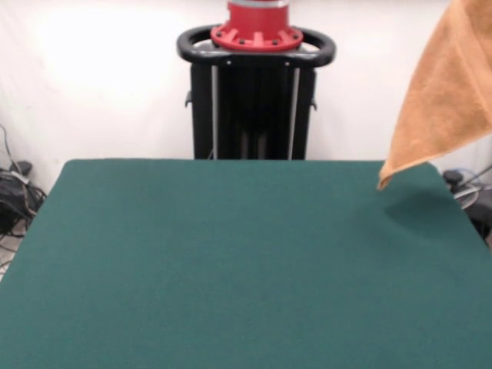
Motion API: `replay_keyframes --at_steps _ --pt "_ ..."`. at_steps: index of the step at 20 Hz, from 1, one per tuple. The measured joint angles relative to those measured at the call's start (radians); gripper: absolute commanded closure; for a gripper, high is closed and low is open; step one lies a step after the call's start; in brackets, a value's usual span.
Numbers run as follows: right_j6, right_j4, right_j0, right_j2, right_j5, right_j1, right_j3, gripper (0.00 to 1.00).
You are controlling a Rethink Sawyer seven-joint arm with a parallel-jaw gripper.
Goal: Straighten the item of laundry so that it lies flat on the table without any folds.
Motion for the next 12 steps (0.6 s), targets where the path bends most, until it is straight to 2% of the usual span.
replay_keyframes --at_steps 12 --pt "0.0 0.001 -0.11 0.0 -0.074 0.011 0.009 1.0"
